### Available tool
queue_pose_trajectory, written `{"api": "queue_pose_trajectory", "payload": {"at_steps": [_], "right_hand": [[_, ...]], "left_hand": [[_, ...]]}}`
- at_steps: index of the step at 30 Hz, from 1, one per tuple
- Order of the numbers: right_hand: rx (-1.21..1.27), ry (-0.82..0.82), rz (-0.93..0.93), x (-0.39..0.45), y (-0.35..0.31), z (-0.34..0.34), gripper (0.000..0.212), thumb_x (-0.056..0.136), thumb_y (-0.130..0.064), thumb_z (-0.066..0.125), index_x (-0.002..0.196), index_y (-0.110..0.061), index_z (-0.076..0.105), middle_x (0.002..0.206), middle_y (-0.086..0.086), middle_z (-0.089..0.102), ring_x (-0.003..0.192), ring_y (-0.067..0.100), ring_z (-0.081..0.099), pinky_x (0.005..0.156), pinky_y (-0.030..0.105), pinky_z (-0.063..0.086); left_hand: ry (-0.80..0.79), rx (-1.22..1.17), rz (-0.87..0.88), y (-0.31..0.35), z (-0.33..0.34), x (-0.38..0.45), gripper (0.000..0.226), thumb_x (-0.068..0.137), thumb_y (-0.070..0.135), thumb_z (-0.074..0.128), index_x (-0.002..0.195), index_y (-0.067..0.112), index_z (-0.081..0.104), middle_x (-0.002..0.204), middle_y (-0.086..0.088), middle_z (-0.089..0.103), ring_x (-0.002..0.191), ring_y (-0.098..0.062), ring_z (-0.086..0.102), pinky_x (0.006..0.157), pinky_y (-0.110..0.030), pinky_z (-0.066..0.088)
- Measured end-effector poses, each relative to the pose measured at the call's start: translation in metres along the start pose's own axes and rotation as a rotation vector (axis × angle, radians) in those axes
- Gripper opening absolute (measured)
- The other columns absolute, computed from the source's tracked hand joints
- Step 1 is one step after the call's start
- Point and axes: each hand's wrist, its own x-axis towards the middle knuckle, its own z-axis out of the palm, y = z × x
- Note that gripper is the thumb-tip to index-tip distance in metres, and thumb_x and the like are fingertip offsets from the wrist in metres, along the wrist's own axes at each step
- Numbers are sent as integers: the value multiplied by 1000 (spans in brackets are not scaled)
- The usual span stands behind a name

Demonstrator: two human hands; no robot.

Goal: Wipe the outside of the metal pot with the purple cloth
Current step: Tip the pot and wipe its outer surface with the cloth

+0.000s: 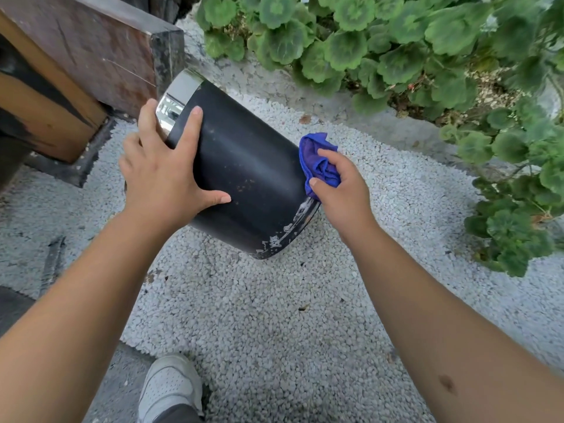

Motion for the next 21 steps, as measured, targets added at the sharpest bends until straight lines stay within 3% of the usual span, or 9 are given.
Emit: {"api": "queue_pose_trajectory", "payload": {"at_steps": [4, 16, 19, 21], "right_hand": [[-10, 11, -26, -7, 2, 5, 48, 85, -8, 67, 126, -31, 60, 126, -12, 55, 114, 6, 57, 105, 31, 46], [-18, 14, -29, -11, 15, -2, 48, 87, -6, 65, 128, -29, 60, 135, -9, 53, 122, 8, 53, 108, 32, 44], [-5, 41, -49, -18, 21, 5, 47, 86, -5, 65, 125, -31, 61, 143, -6, 49, 129, 5, 47, 106, 14, 38], [1, 39, -72, -24, 22, 11, 48, 86, -3, 64, 121, -36, 60, 148, -6, 45, 128, -7, 42, 98, 0, 33]], "left_hand": [[-3, 11, -15, -1, -1, 0, 136, 43, 68, 88, 153, 40, 14, 161, -18, 4, 130, -51, 29, 102, -66, 31], [-17, 41, 17, 18, 0, 17, 135, 44, 73, 85, 153, 44, 10, 164, -15, 1, 129, -50, 31, 102, -62, 31], [-9, 60, 17, 21, 4, 23, 135, 44, 74, 84, 153, 44, 9, 164, -15, 2, 128, -50, 32, 101, -62, 33], [-12, 78, 8, 20, 5, 30, 135, 44, 77, 82, 153, 45, 8, 164, -14, 1, 128, -49, 33, 101, -60, 33]]}}
